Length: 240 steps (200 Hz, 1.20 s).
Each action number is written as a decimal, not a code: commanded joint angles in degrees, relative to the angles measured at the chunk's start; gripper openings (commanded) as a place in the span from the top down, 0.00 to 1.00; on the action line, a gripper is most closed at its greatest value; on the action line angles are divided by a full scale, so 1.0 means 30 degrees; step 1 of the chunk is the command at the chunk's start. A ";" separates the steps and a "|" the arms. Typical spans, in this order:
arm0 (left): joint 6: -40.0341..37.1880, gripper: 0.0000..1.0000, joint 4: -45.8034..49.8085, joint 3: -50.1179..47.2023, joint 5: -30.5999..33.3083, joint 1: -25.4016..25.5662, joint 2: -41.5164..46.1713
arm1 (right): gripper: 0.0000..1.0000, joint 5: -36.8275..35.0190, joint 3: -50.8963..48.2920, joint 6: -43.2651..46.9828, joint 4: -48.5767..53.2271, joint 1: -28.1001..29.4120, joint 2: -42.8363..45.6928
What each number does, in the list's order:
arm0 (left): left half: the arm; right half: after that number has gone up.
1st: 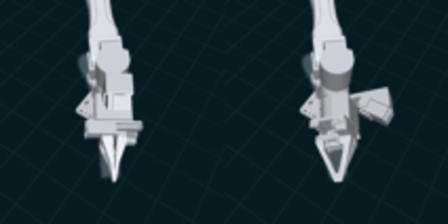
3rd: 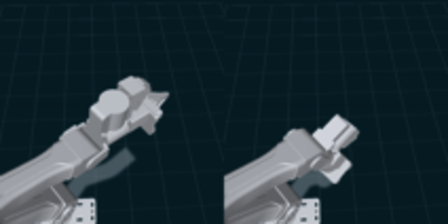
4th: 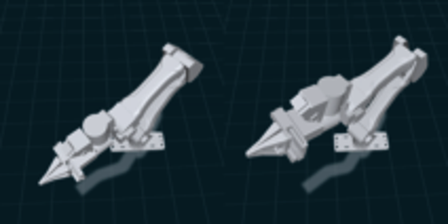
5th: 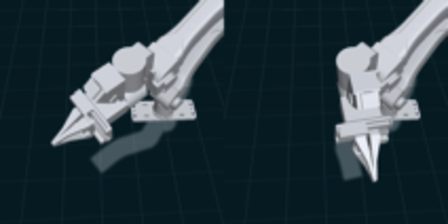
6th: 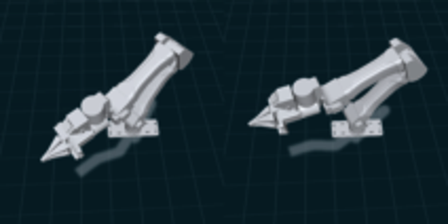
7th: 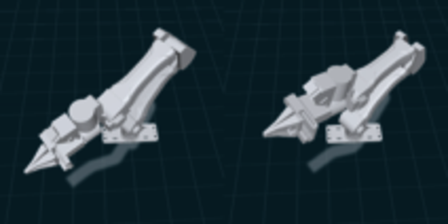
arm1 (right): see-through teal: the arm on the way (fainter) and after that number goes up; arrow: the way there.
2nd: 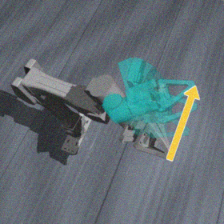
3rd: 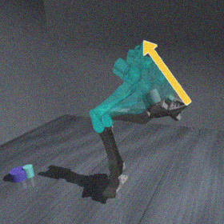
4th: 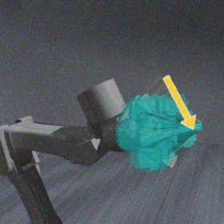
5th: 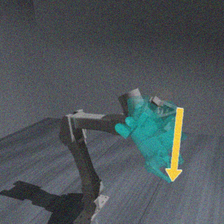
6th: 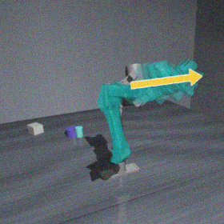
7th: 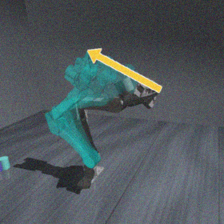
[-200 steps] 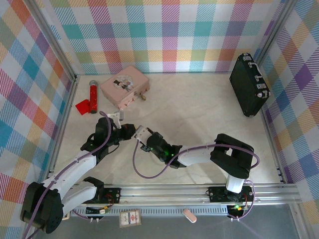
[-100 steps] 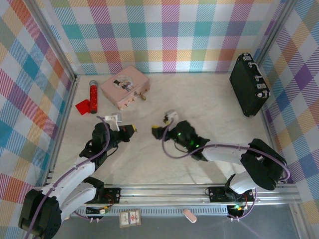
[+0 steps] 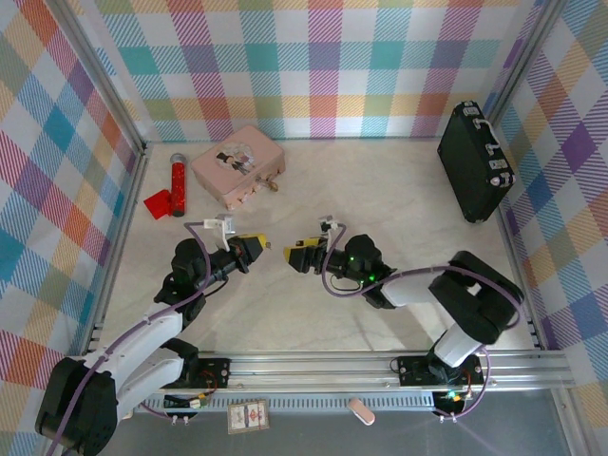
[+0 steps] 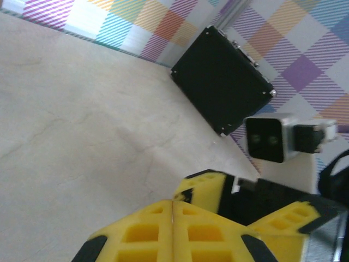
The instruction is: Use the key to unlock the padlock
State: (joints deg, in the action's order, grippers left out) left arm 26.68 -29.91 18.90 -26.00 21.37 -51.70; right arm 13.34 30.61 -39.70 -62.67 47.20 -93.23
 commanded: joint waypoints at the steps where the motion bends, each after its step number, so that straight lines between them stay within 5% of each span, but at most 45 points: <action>1: 0.0328 1.00 -0.1680 -0.0287 -0.1217 0.0188 -0.0051 | 0.29 0.1787 0.0120 -0.1763 -0.4244 -0.0060 -0.1210; 240: 0.0541 1.00 -0.2463 0.0030 -0.2732 0.0583 -0.0843 | 0.60 0.4868 0.2592 -0.2320 -0.5056 0.0057 -0.3280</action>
State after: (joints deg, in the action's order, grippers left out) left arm 28.10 -34.83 18.87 -32.45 22.48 -54.76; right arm 26.28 36.91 -45.43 -74.76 47.20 -101.47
